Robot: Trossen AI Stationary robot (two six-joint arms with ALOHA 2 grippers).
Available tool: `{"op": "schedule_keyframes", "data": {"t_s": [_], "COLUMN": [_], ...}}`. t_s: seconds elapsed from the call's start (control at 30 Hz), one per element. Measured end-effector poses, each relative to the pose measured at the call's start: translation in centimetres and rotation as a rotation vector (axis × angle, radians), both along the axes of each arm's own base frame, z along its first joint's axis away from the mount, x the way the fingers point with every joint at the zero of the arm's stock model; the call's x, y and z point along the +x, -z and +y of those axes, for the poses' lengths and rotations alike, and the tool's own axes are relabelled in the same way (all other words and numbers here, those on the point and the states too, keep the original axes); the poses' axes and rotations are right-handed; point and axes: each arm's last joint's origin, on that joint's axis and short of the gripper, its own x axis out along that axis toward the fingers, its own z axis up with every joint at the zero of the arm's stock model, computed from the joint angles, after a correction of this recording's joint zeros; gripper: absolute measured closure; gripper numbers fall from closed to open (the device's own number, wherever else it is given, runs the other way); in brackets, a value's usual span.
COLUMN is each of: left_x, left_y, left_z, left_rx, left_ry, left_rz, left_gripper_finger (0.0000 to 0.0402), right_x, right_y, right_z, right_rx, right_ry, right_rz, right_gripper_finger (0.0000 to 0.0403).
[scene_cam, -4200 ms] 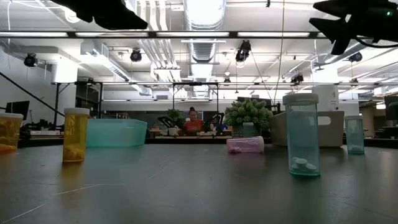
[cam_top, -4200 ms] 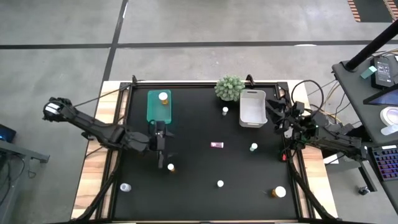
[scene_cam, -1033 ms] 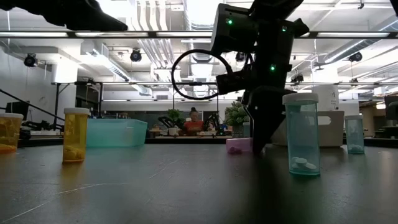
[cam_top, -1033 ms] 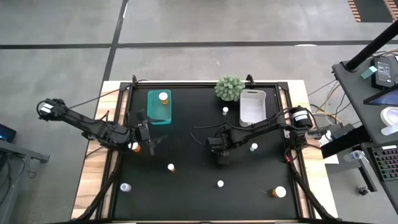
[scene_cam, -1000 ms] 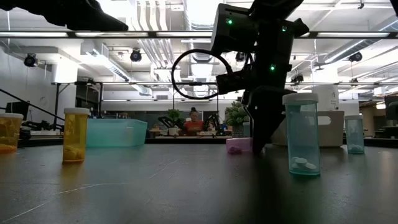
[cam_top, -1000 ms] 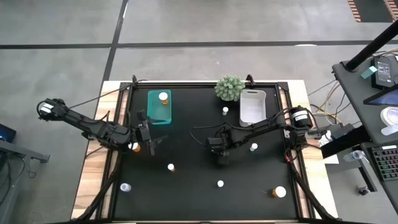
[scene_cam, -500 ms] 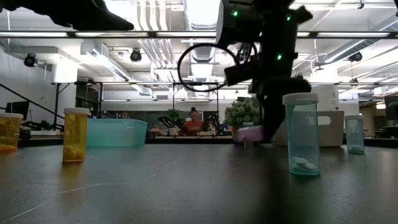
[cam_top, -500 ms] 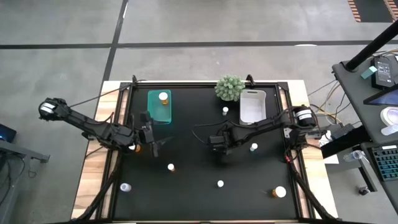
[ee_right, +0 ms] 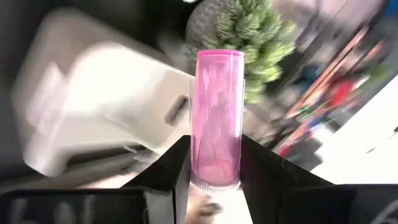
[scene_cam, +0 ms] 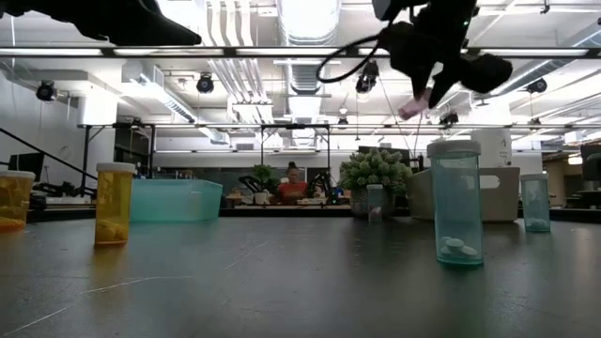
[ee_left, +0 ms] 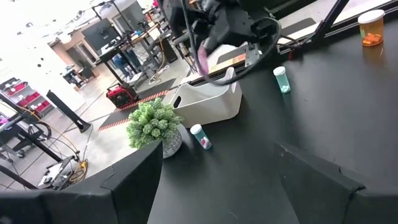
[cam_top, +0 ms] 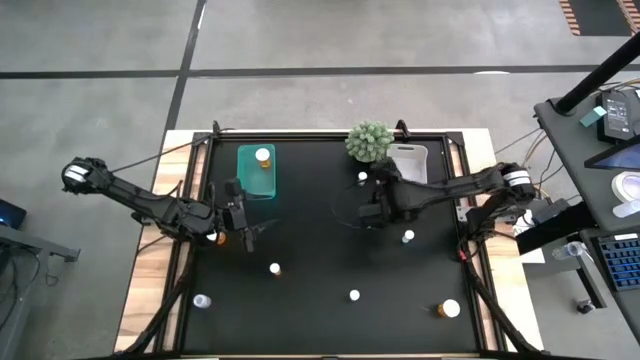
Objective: Pick and place medicine bottles into bin by pill shape (circle, oval)
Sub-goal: Put the pink tablet bottle into the white bin
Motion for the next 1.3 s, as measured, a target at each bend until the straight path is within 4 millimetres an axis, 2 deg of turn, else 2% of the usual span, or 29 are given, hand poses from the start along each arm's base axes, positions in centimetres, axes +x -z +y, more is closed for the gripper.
{"op": "schedule_keyframes", "data": {"t_s": [0.07, 0.17, 0.27, 0.37, 0.47, 0.57, 0.77, 0.9, 0.97, 1.13, 1.3], "left_x": [0.0, 0.0, 0.0, 0.3, 1.2, 2.5, 5.5, 7.7, 8.7, 10.4, 11.4], "left_y": [0.0, 0.0, 0.0, 0.0, 0.1, 0.3, 1.4, 2.0, 1.8, 2.0, 3.0], "left_z": [0.0, 0.0, 0.0, 0.0, 0.2, 0.8, 2.4, 2.5, 2.4, 1.9, 2.2], "left_rx": [0.001, 0.0, -0.007, -0.021, -0.083, -0.166, -0.358, -0.486, -0.555, -0.762, -0.91], "left_ry": [0.0, 0.0, -0.001, 0.012, 0.127, 0.247, 0.275, 0.308, 0.347, 0.495, 0.473], "left_rz": [0.001, 0.001, -0.002, -0.021, -0.046, -0.078, -0.151, -0.27, -0.334, -0.405, -0.391], "left_gripper_finger": [0.0114, 0.0114, 0.0114, 0.0114, 0.0114, 0.0114, 0.0114, 0.0114, 0.0114, 0.0114, 0.0114], "right_x": [-0.5, -1.0, -1.1, -0.8, 0.0, 1.3, 2.9, 3.4, 3.6, 4.0, 4.6], "right_y": [-0.4, -0.9, -1.4, -1.9, -2.5, -3.0, -4.4, -5.2, -5.2, -4.2, -3.7], "right_z": [-1.1, -2.7, -3.5, -3.5, -1.9, 0.9, 7.5, 10.3, 10.9, 11.5, 11.7], "right_rx": [0.014, 0.021, 0.023, 0.014, -0.013, -0.058, -0.147, -0.162, -0.174, -0.219, -0.279], "right_ry": [-0.061, -0.033, 0.044, 0.083, -0.021, -0.218, -0.569, -0.673, -0.693, -0.757, -0.803], "right_rz": [0.111, 0.12, 0.002, -0.155, -0.236, -0.256, -0.351, -0.452, -0.466, -0.351, -0.26], "right_gripper_finger": [0.0297, 0.0297, 0.0297, 0.0298, 0.0298, 0.0298, 0.0298, 0.0298, 0.0298, 0.0298, 0.0298]}}
